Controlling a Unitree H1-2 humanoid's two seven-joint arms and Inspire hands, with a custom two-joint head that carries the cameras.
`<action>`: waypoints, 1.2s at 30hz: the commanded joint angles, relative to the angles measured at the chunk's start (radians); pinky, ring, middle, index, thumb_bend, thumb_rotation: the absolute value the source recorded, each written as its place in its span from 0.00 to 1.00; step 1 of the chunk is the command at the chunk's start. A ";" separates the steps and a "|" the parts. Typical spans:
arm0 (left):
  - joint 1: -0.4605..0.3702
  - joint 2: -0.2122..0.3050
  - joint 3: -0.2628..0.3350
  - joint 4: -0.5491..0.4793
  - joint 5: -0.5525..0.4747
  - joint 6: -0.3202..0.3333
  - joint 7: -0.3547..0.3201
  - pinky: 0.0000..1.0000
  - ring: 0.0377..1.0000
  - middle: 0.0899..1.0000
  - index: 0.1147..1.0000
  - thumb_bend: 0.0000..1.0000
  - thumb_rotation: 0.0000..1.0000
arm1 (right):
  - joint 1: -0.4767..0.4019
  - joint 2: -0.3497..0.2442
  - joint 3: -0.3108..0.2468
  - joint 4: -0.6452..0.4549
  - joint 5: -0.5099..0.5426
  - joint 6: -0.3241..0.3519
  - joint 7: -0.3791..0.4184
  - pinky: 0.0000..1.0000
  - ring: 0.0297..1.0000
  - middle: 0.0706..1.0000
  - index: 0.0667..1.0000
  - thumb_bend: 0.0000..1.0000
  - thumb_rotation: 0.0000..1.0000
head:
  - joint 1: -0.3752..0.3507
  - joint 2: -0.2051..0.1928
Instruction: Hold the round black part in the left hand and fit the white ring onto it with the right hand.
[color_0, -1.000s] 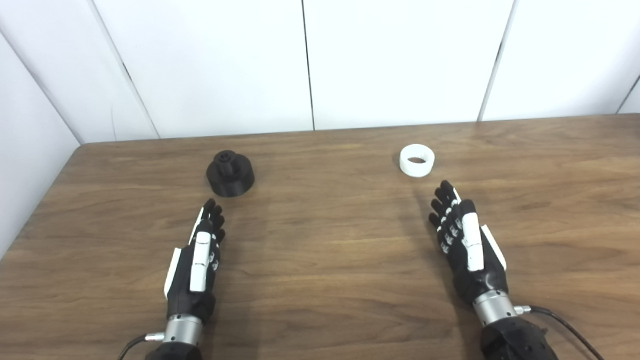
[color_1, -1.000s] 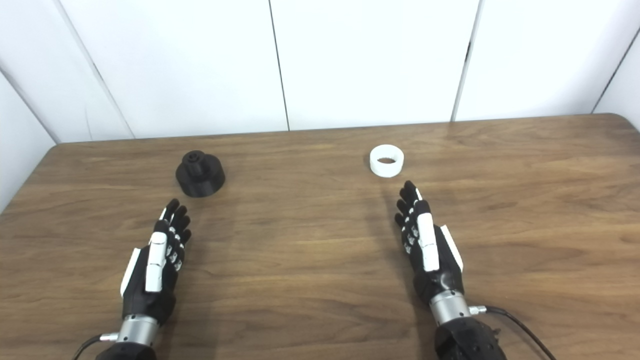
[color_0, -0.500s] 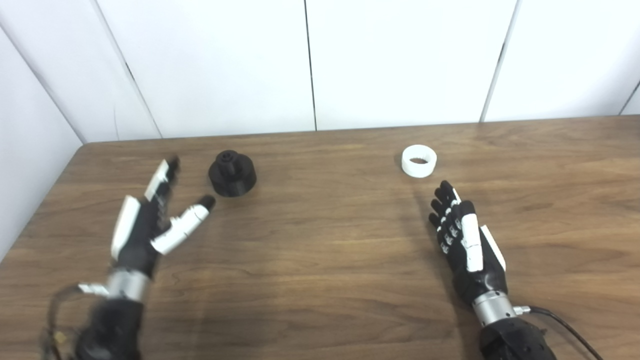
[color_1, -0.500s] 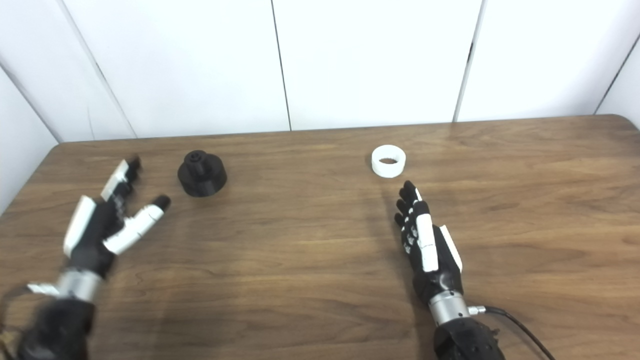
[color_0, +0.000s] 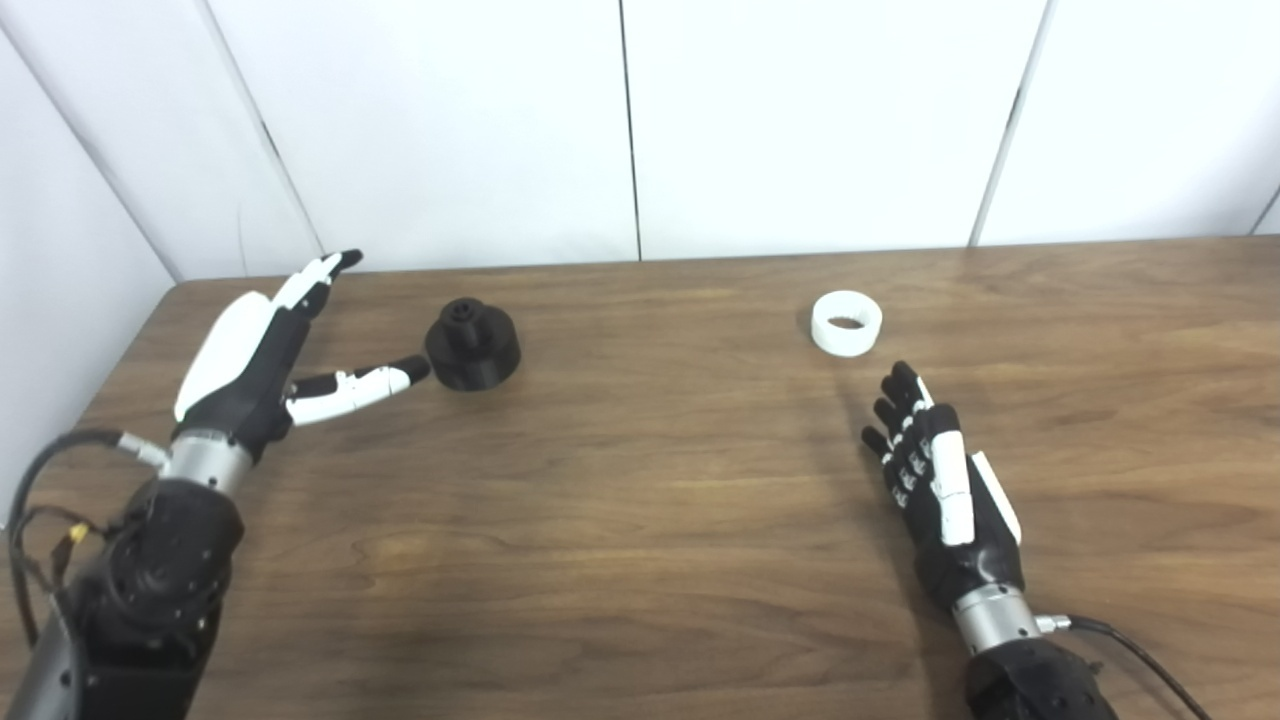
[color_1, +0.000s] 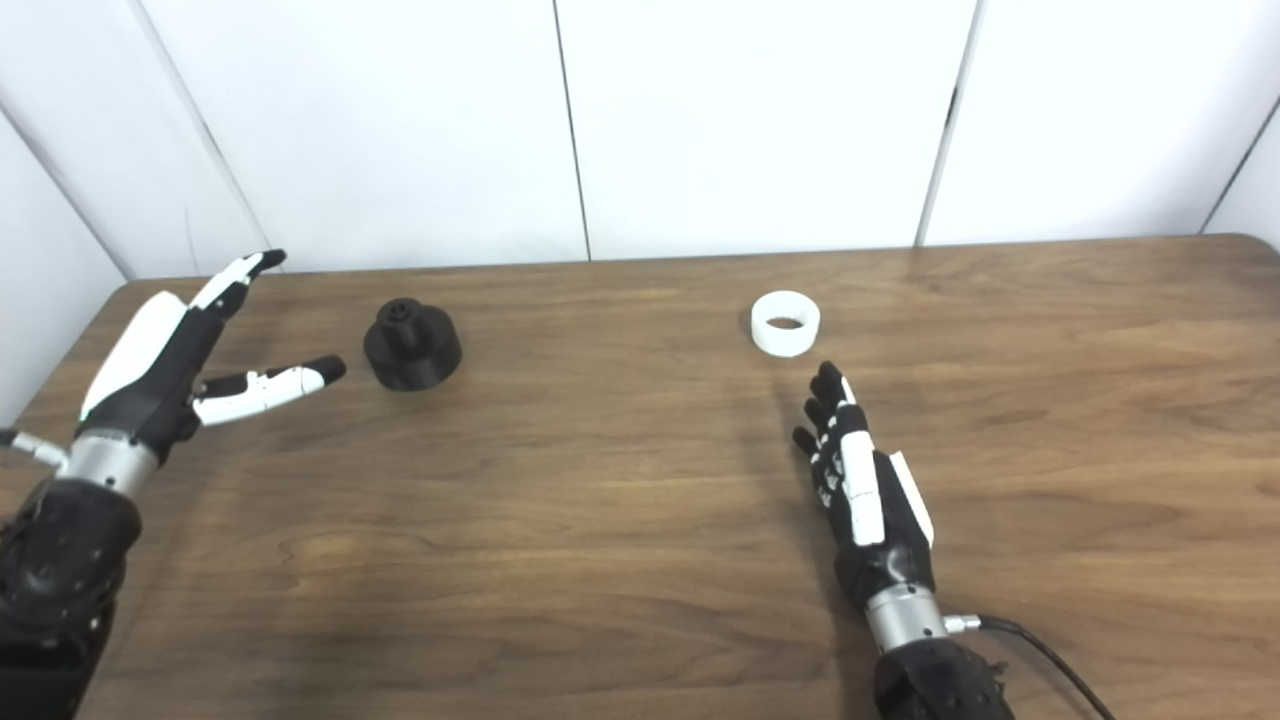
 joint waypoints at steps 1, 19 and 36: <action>-0.075 0.062 -0.024 0.036 0.073 -0.053 -0.006 0.92 1.00 0.98 0.91 0.86 0.58 | -0.012 0.008 0.003 -0.009 0.000 -0.043 0.001 0.97 1.00 1.00 1.00 0.65 1.00 | 0.000 -0.001; -0.193 0.076 -0.142 0.334 0.239 -0.191 -0.035 1.00 1.00 0.99 0.93 0.93 0.70 | 0.002 0.002 0.002 -0.021 -0.014 -0.035 0.000 1.00 1.00 1.00 1.00 0.68 1.00 | -0.008 -0.001; -0.239 0.015 -0.120 0.477 0.207 -0.198 -0.022 1.00 1.00 0.96 0.92 0.86 0.65 | 0.024 -0.017 -0.011 -0.036 -0.005 -0.037 0.011 1.00 1.00 1.00 1.00 0.68 1.00 | -0.008 -0.003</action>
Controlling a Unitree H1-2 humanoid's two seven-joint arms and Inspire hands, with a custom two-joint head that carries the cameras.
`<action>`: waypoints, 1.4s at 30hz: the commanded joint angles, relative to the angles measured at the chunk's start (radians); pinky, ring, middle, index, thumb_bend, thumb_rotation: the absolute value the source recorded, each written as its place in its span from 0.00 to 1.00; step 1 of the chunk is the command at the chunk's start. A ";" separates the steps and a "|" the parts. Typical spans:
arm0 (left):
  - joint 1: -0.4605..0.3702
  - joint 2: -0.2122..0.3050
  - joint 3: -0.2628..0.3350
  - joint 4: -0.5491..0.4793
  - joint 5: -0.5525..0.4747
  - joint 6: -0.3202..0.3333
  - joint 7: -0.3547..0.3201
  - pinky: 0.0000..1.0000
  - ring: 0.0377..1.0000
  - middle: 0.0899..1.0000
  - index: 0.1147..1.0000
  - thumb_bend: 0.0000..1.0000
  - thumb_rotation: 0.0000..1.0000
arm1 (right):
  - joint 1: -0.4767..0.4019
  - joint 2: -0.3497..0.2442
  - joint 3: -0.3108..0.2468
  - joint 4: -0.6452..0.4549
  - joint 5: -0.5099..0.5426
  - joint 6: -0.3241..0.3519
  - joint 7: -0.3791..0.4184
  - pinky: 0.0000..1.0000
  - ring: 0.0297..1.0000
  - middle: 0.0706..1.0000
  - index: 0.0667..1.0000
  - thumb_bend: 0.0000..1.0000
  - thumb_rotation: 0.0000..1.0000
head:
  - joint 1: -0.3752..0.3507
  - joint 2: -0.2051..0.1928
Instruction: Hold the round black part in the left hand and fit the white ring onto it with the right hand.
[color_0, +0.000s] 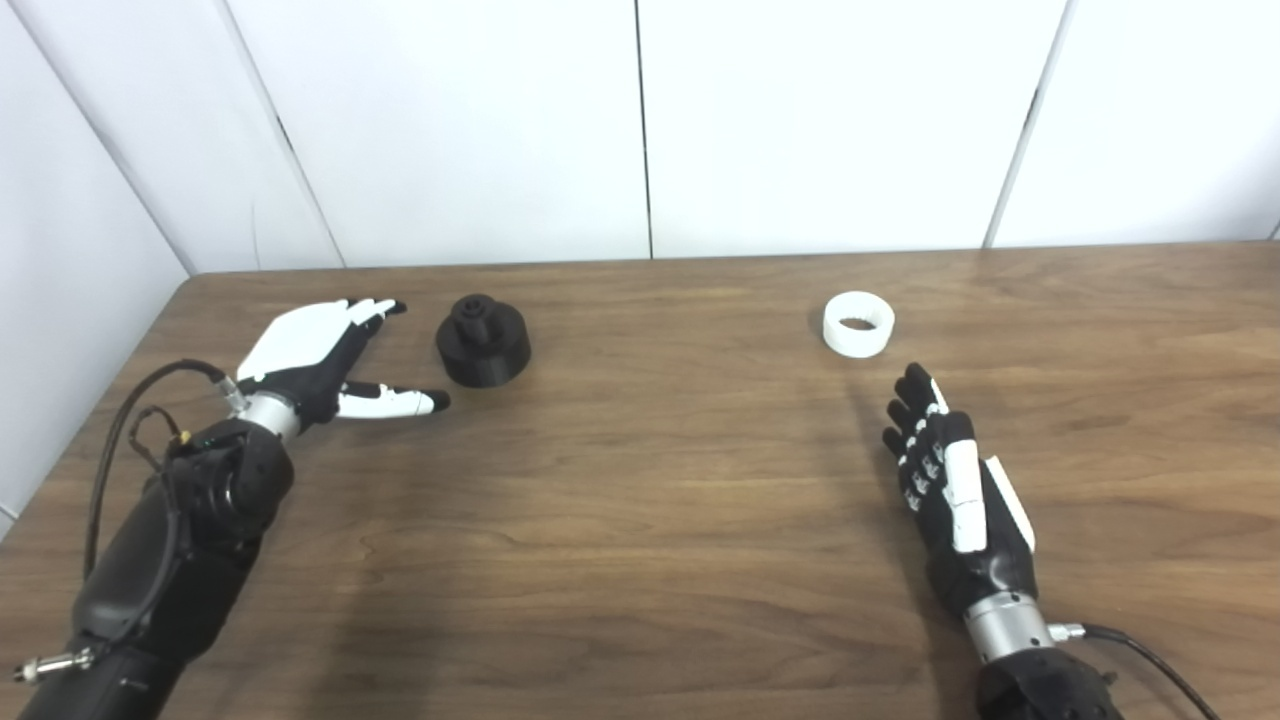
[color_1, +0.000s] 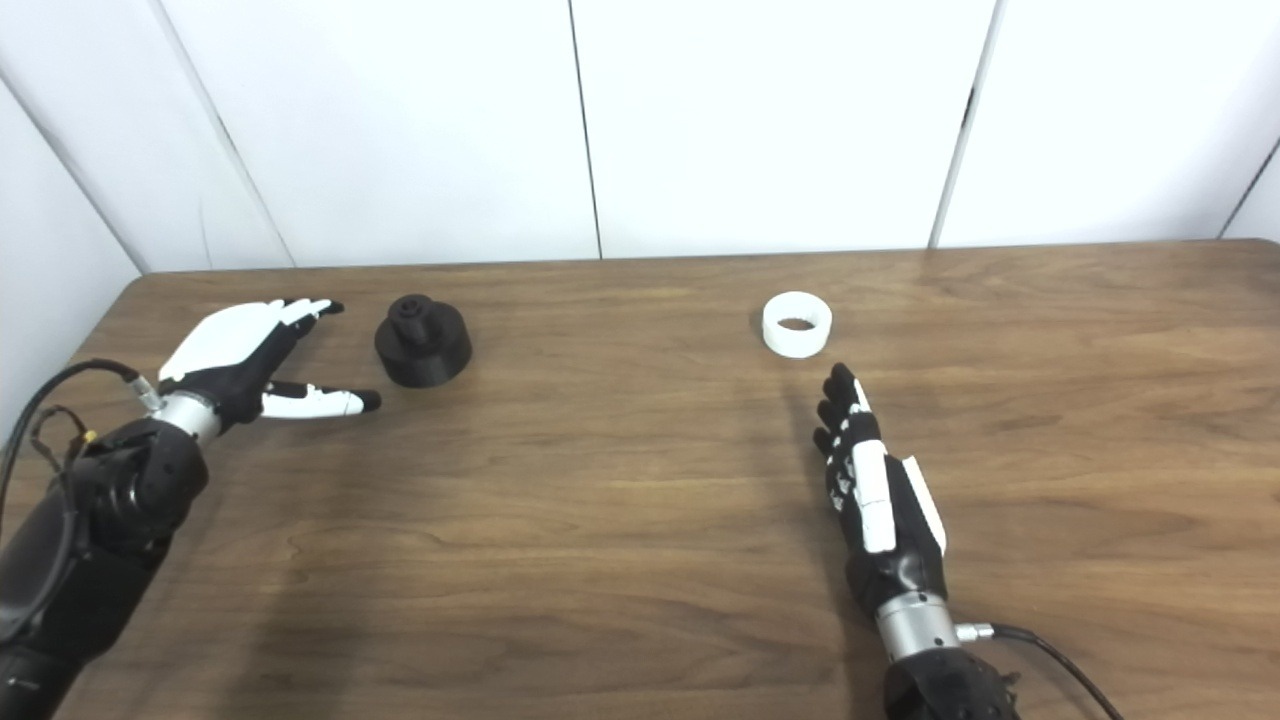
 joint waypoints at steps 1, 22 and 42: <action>-0.069 0.020 0.021 0.011 -0.007 -0.018 0.041 1.00 1.00 0.96 0.92 0.86 0.65 | 0.009 -0.010 -0.004 -0.023 0.008 -0.025 0.008 1.00 1.00 1.00 1.00 0.68 1.00 | 0.001 0.001; -0.156 -0.031 -0.013 0.170 -0.016 -0.046 0.097 0.99 0.99 0.95 0.90 0.82 0.65 | 0.044 -0.036 -0.023 -0.051 0.011 -0.017 0.020 1.00 1.00 1.00 1.00 0.66 1.00 | -0.004 -0.002; -0.208 -0.065 -0.049 0.227 -0.020 -0.058 0.104 1.00 1.00 0.95 0.91 0.86 0.66 | 0.049 -0.031 -0.030 -0.056 0.009 -0.018 0.013 1.00 1.00 1.00 1.00 0.67 1.00 | -0.012 -0.007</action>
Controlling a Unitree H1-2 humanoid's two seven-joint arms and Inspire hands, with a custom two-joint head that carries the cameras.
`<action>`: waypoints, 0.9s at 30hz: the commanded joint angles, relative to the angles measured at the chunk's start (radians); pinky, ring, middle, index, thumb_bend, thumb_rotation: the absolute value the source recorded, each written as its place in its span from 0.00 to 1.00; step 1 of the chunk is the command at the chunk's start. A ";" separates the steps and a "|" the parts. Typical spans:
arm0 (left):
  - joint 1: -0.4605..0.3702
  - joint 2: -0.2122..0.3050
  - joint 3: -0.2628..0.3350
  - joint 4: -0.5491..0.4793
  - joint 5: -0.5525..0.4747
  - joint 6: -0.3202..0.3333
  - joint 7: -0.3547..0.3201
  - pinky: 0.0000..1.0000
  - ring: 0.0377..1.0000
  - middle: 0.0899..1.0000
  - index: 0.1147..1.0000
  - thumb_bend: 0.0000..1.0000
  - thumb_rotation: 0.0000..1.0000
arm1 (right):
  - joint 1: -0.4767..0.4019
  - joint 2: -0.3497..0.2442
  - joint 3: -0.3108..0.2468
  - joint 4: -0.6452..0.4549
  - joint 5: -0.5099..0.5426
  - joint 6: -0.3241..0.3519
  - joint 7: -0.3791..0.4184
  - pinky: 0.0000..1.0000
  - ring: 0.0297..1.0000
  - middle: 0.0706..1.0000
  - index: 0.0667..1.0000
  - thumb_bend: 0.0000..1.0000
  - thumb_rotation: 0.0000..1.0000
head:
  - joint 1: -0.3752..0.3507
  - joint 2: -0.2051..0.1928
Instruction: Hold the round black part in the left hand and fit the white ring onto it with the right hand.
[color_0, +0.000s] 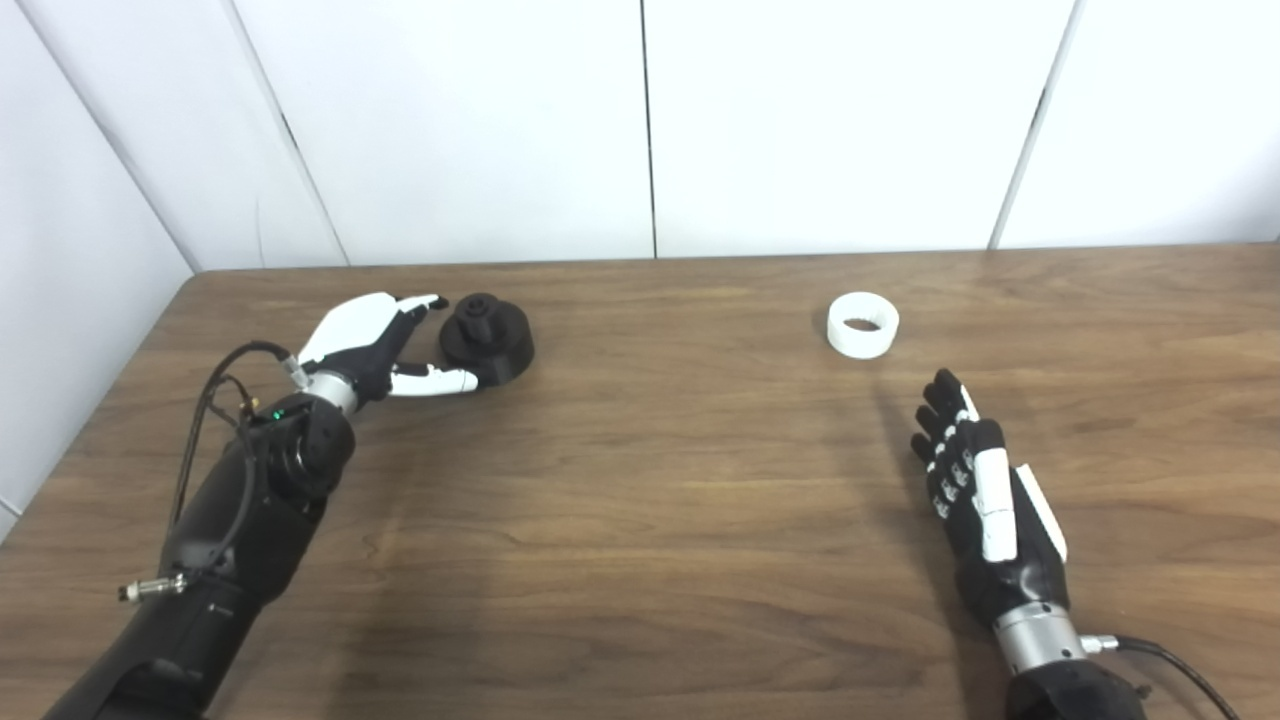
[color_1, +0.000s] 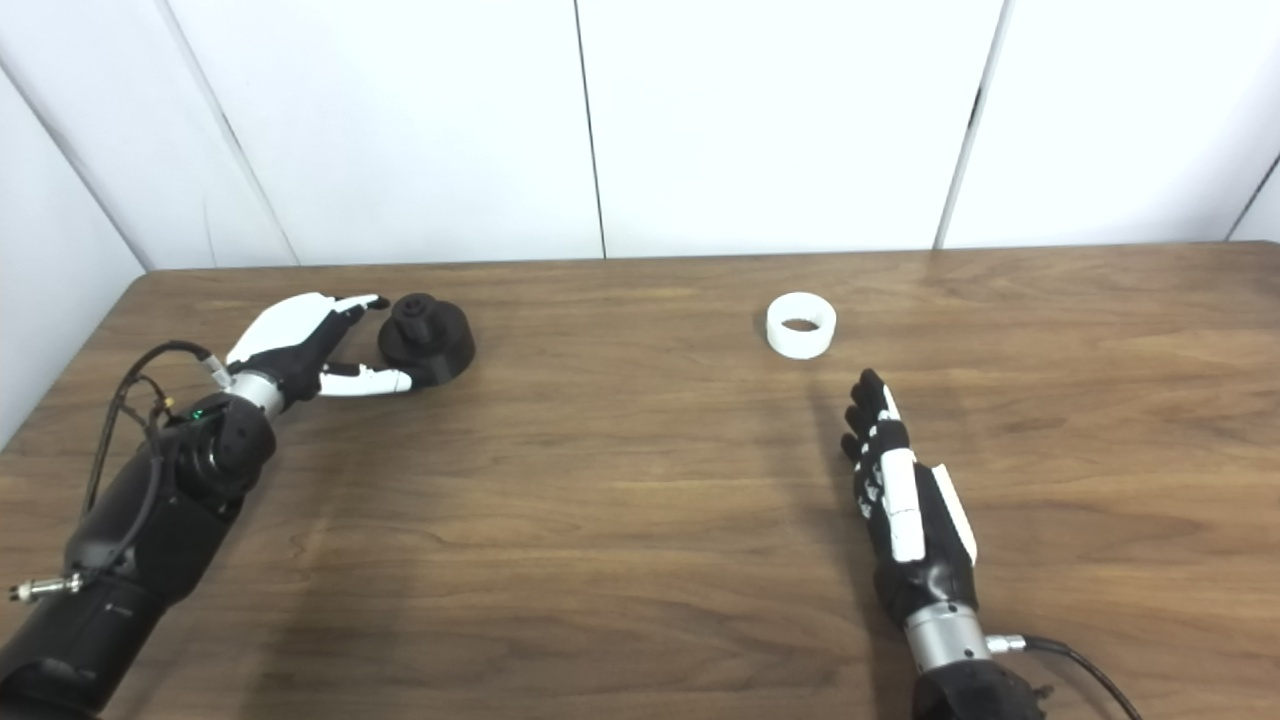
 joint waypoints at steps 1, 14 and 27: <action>-0.062 0.019 0.005 -0.020 0.001 -0.010 0.022 1.00 0.99 0.95 0.91 0.86 0.66 | 0.024 -0.007 -0.001 -0.032 0.007 -0.023 0.005 1.00 1.00 1.00 1.00 0.66 1.00 | 0.001 0.000; -0.067 -0.002 0.005 -0.010 -0.015 -0.034 0.033 0.99 0.99 0.94 0.86 0.84 0.58 | 0.033 -0.008 -0.002 -0.034 0.005 -0.031 0.006 1.00 1.00 1.00 1.00 0.67 1.00 | -0.003 -0.004; -0.071 -0.010 -0.003 0.000 -0.017 -0.032 0.021 0.98 1.00 0.94 0.78 0.81 0.55 | 0.039 -0.009 -0.006 -0.039 0.005 -0.033 0.007 0.99 1.00 1.00 1.00 0.67 1.00 | -0.004 -0.003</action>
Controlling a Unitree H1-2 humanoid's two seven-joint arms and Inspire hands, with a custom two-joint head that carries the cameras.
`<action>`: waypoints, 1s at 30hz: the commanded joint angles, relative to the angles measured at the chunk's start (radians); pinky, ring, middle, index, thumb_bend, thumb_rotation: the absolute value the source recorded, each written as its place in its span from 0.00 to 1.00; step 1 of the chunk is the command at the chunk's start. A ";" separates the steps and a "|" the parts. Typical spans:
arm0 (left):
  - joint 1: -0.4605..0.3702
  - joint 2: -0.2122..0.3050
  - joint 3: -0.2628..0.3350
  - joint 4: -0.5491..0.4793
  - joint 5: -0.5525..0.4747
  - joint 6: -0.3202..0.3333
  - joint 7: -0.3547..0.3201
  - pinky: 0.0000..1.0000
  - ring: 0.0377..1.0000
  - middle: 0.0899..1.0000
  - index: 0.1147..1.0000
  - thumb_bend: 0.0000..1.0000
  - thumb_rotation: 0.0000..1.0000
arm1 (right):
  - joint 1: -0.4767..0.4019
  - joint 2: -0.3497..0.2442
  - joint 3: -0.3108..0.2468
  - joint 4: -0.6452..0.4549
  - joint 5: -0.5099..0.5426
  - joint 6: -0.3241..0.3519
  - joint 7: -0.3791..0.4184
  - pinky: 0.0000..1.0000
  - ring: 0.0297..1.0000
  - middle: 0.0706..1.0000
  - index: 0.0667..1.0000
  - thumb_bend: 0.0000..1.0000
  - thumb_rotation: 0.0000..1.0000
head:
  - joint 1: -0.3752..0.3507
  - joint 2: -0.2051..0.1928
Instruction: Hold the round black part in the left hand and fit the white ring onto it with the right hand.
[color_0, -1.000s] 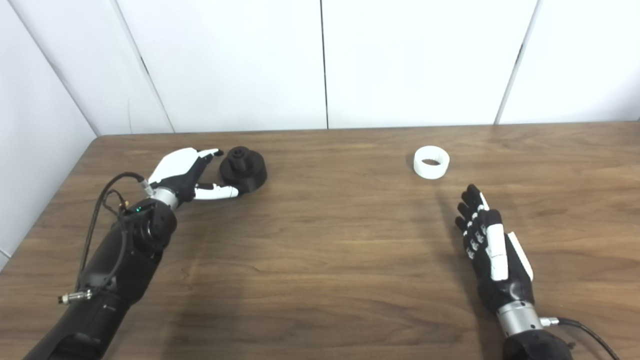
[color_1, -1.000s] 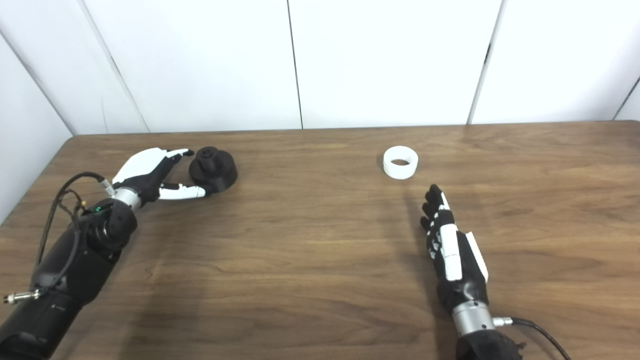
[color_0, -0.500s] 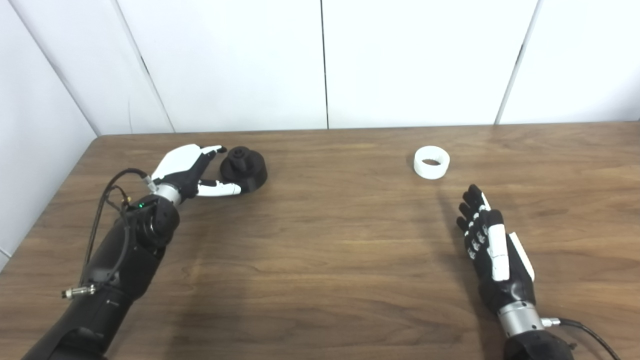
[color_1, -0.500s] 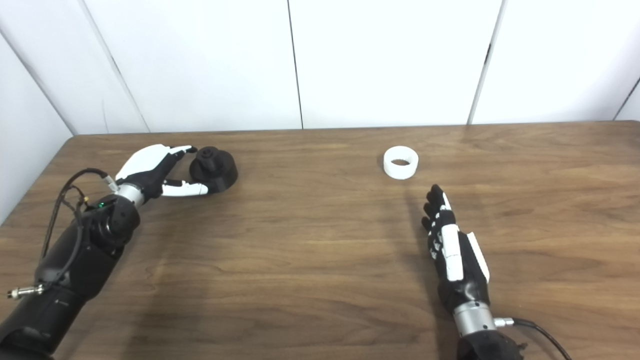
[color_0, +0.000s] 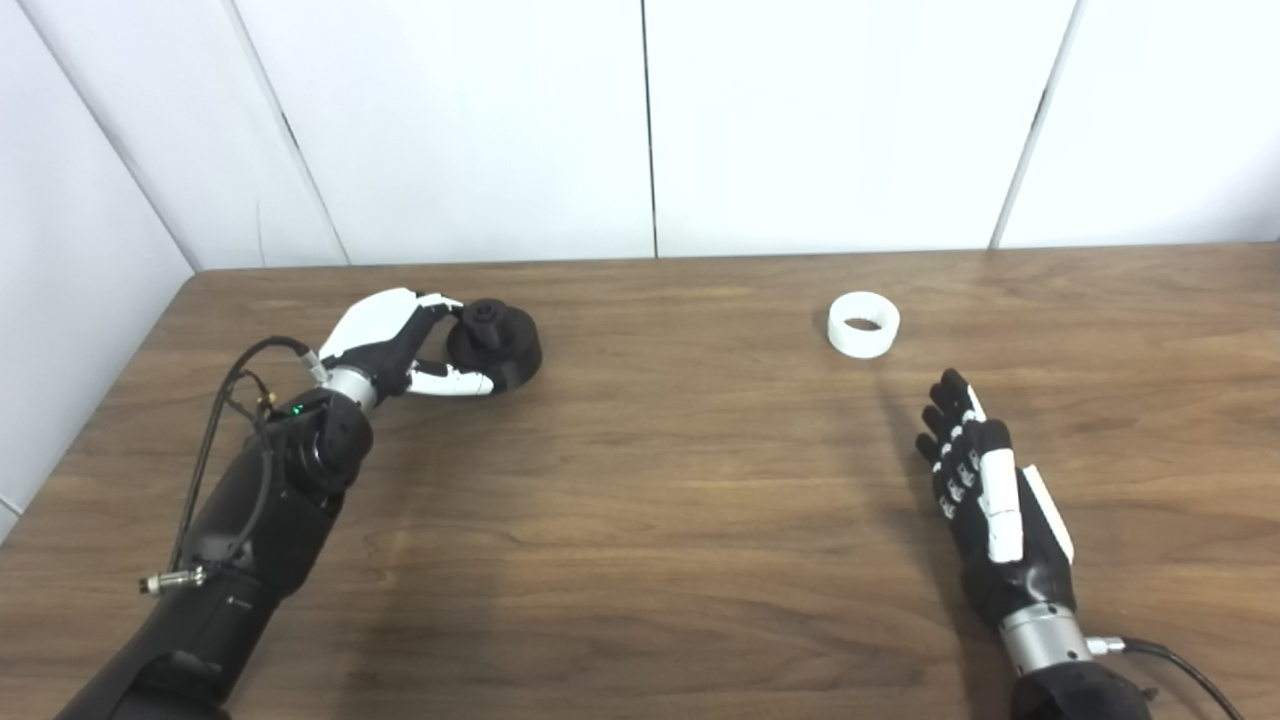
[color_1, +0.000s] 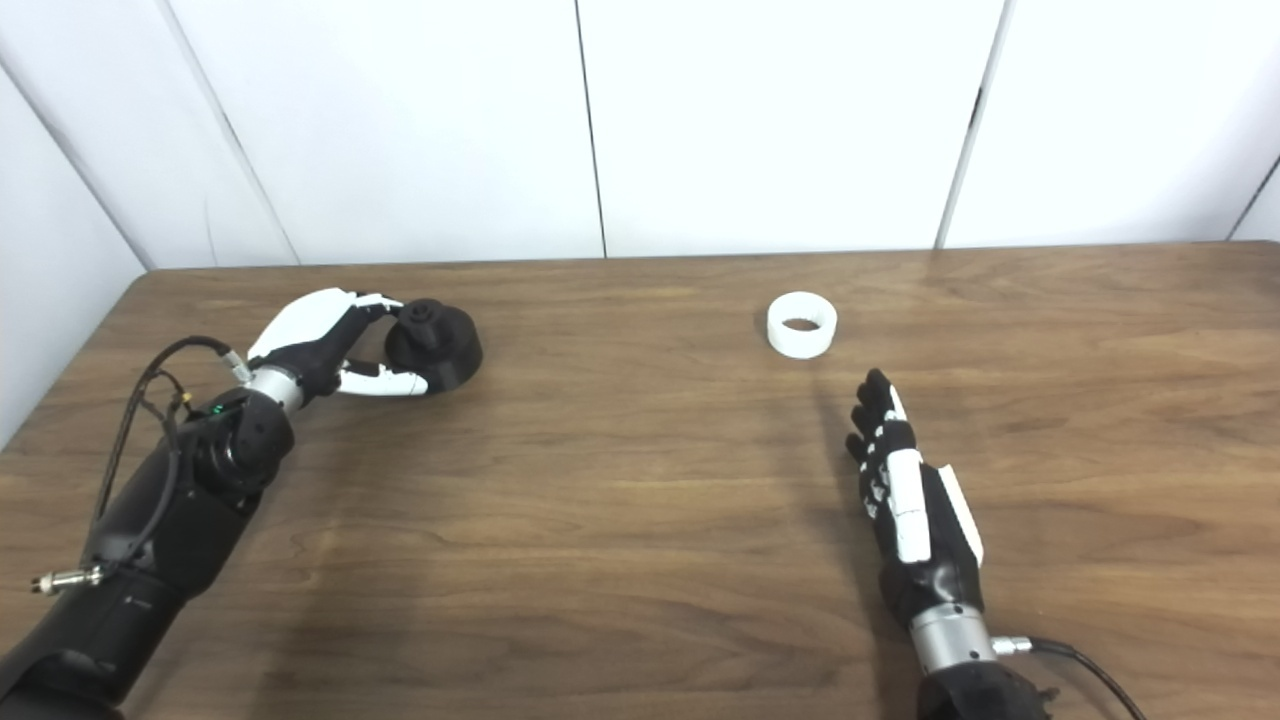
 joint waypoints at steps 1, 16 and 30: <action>-0.062 0.016 0.007 -0.012 -0.007 -0.016 0.020 0.98 1.00 0.94 0.78 0.81 0.55 | 0.031 -0.007 0.001 -0.034 0.006 -0.030 0.006 0.99 1.00 1.00 1.00 0.67 1.00 | 0.000 0.000; -0.058 0.005 0.014 -0.003 -0.022 -0.039 0.047 0.98 0.98 0.92 0.67 0.71 0.38 | 0.027 -0.012 0.003 -0.038 0.002 -0.022 0.009 0.98 1.00 1.00 1.00 0.67 1.00 | 0.004 0.002; -0.015 0.002 0.008 -0.078 -0.030 -0.047 0.050 0.96 0.97 0.90 0.65 0.72 0.36 | 0.020 -0.011 0.006 -0.042 0.002 -0.013 0.010 0.99 1.00 1.00 1.00 0.67 1.00 | 0.003 0.007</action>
